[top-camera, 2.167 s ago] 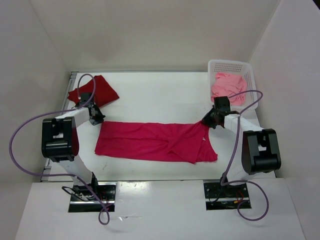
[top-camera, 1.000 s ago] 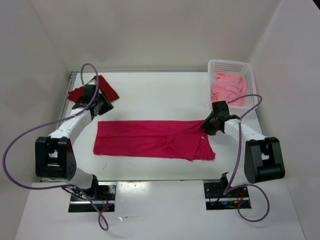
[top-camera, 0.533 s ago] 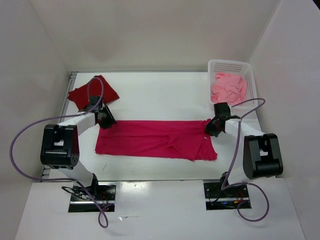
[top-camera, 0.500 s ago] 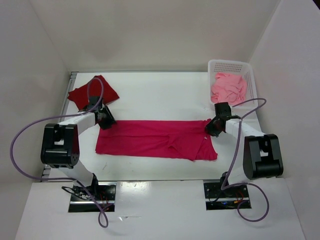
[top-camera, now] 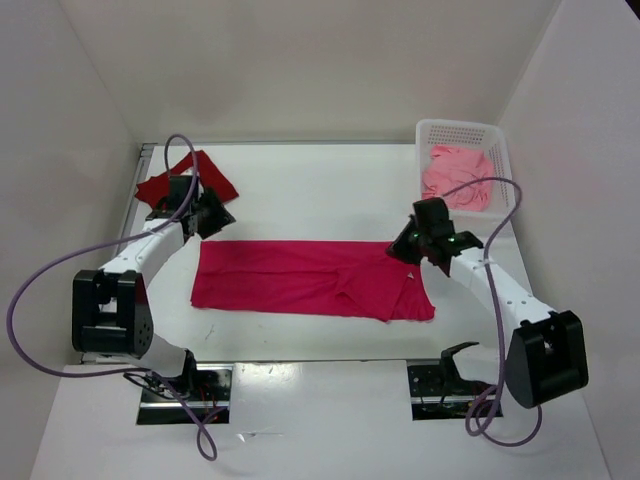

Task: Fold and stack the t-shirts
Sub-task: Fold the other side of the tshirt into a rectangle

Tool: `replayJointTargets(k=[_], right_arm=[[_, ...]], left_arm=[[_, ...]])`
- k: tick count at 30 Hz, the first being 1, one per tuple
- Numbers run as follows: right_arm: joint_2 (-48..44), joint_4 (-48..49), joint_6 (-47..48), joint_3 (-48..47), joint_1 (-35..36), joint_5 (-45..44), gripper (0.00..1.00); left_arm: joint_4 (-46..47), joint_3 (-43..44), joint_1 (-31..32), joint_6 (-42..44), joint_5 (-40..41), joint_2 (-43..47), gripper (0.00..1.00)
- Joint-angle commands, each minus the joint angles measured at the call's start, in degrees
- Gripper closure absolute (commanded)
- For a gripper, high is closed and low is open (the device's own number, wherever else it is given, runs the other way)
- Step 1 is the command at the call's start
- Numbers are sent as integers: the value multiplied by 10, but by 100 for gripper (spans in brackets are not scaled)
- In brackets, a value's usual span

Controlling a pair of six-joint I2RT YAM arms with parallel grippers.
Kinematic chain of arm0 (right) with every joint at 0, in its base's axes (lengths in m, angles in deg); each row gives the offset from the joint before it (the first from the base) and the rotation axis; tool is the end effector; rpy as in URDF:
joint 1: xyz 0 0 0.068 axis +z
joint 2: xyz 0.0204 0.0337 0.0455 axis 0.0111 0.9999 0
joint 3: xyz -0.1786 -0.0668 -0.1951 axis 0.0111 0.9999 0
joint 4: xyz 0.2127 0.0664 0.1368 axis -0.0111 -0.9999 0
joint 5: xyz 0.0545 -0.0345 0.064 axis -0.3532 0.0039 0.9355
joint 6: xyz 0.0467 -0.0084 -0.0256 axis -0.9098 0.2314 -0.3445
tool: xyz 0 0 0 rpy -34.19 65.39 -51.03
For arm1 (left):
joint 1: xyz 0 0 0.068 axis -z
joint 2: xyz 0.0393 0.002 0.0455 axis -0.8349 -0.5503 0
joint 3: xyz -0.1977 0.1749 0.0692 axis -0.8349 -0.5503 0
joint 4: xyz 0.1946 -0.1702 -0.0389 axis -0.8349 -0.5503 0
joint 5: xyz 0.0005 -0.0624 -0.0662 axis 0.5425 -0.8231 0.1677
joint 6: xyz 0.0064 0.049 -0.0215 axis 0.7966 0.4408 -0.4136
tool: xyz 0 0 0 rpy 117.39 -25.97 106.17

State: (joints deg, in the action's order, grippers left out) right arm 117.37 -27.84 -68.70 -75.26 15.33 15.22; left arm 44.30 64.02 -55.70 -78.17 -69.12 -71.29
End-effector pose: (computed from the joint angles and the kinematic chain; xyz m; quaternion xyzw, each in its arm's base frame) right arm 0.2405 0.0646 0.2375 0.2732 0.8966 0.2018 0.2842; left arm 0.3257 -0.0076 0.2318 -0.2851 0.8723 -0.1641 0.3618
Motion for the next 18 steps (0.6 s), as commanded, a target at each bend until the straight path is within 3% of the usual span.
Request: replayJointTargets(k=[1, 2, 7, 12, 18], right_arm=[[9, -5, -35, -1, 84, 45, 94], [16, 13, -44, 5, 127, 45, 100], [102, 67, -55, 13, 195, 58, 100], [159, 67, -57, -23, 238, 50, 100], [160, 93, -75, 29, 243, 37, 100]], left_arm=[[-1, 7, 28, 18, -15, 28, 46], [-1, -8, 28, 18, -15, 33, 54], [18, -45, 42, 18, -21, 33, 79], [18, -50, 52, 18, -32, 28, 79], [23, -61, 52, 18, -27, 28, 77]])
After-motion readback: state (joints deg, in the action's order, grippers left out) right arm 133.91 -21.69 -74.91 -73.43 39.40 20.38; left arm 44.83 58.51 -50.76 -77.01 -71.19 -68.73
